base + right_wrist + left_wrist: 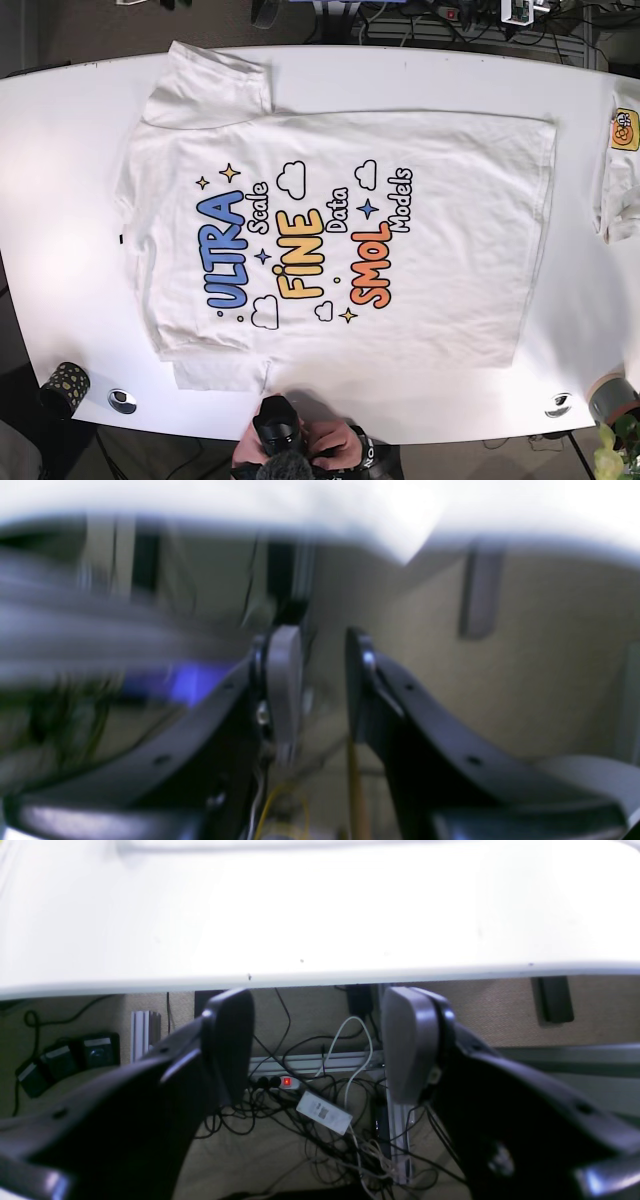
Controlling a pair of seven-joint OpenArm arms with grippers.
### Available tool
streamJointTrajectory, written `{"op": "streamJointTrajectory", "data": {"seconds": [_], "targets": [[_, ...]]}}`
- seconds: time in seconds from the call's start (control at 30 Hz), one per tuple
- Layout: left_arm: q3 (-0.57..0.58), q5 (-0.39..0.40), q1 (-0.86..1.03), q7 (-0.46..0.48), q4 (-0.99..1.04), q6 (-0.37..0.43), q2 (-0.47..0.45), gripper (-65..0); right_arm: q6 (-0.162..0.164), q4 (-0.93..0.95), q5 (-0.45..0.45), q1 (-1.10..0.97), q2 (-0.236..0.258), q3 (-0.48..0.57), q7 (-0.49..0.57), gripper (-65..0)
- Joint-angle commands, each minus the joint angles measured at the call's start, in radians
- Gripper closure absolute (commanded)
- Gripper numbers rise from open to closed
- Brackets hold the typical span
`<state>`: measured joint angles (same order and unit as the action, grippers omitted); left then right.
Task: Fold the T-shirt properly
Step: 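Lower both grippers to the shirt's shoulder corners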
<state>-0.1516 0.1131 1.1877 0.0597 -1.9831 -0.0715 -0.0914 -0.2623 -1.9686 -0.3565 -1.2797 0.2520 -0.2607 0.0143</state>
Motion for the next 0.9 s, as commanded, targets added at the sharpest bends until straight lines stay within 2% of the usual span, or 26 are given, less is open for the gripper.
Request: {"op": "streamJointTrajectory", "data": {"seconds": [0.0,0.13,0.3,0.37,0.43,0.5,0.63,0.7,0.77,0.87], "targets": [[-0.004,0.004,-0.019,0.025,-0.014,0.0,-0.001,-36.9,-0.005,-0.011,-0.057,0.002,0.011,-0.022,0.009,-14.4],[-0.006,0.004,-0.075,0.025,-0.012,0.0,-0.001,-37.1,-0.012,-0.011,-0.134,0.054,0.011,-0.056,0.013,-14.4],[-0.004,0.004,-0.165,0.022,-0.006,-0.001,-0.001,-37.1,-0.093,-0.011,-0.221,0.131,0.005,-0.07,0.011,-15.2],[-0.004,0.004,-0.193,0.015,-0.006,-0.001,-0.001,-37.1,-0.11,-0.011,-0.252,0.154,0.007,-0.07,0.011,-15.4],[-0.004,0.006,-0.219,-0.013,-0.006,-0.004,-0.003,-37.4,-0.111,-0.011,-0.293,0.17,0.008,-0.078,0.011,-15.9],[-0.004,0.032,-0.242,-0.028,-0.006,-0.035,-0.006,-38.6,-0.111,-0.011,-0.329,0.179,0.013,-0.078,0.009,-19.5],[-0.058,0.135,-0.272,-0.059,-0.006,-0.121,-0.006,-48.6,-0.111,-0.013,-0.41,0.202,0.013,-0.081,-0.009,-37.4],[-0.099,0.176,-0.279,-0.071,-0.005,-0.15,-0.003,-50.6,-0.111,-0.013,-0.453,0.22,0.014,-0.081,-0.04,-45.3],[-0.136,0.218,-0.303,-0.1,-0.005,-0.173,-0.003,-50.6,-0.127,-0.011,-0.508,0.246,0.028,-0.082,-0.096,-49.0],[-0.187,0.264,-0.332,-0.165,-0.005,-0.196,-0.003,-50.6,-0.173,-0.007,-0.586,0.285,0.051,-0.101,-0.181,-48.2]]}}
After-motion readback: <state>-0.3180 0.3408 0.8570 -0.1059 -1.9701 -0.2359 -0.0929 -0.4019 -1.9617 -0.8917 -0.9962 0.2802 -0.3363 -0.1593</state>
